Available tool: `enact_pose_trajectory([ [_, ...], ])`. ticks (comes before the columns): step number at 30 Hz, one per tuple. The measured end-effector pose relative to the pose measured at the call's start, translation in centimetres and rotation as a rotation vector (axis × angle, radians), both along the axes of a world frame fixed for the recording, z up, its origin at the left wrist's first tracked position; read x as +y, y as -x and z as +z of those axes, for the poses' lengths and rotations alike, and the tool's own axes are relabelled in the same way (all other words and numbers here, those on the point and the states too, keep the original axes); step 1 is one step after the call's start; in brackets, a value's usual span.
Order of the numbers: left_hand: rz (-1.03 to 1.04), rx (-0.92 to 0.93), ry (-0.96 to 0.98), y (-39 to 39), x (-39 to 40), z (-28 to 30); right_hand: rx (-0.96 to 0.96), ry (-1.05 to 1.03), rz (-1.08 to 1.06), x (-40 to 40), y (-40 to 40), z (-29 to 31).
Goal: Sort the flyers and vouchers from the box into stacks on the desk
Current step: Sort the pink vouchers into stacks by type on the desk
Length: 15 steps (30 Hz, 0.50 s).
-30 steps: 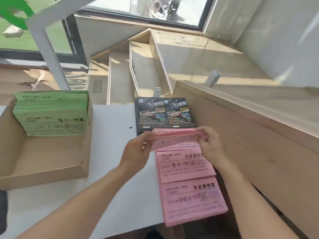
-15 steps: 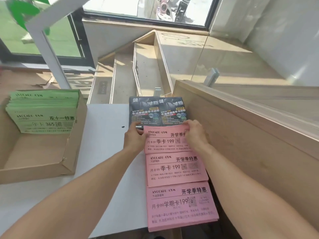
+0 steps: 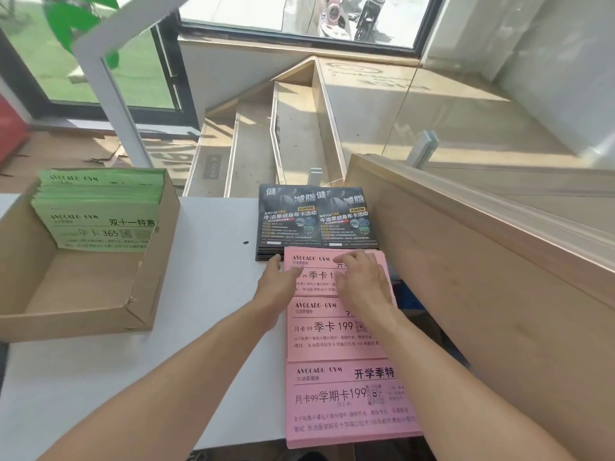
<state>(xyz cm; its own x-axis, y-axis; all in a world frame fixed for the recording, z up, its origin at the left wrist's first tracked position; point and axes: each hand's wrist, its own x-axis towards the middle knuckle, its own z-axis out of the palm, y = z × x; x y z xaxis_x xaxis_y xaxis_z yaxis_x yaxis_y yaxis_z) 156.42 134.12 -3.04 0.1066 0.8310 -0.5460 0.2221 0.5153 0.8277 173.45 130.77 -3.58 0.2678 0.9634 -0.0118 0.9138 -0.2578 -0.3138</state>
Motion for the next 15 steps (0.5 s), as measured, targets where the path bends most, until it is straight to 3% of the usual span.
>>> enact_pose_trajectory([
  [7, -0.021, -0.137, 0.155, -0.8, 0.2, 0.3, -0.054, -0.025, 0.001, -0.6, 0.3, -0.4],
  [15, -0.077, -0.148, 0.049, -0.2, -1.5, 1.9, -0.078, -0.009, -0.017, -1.3, 1.3, -0.6],
])
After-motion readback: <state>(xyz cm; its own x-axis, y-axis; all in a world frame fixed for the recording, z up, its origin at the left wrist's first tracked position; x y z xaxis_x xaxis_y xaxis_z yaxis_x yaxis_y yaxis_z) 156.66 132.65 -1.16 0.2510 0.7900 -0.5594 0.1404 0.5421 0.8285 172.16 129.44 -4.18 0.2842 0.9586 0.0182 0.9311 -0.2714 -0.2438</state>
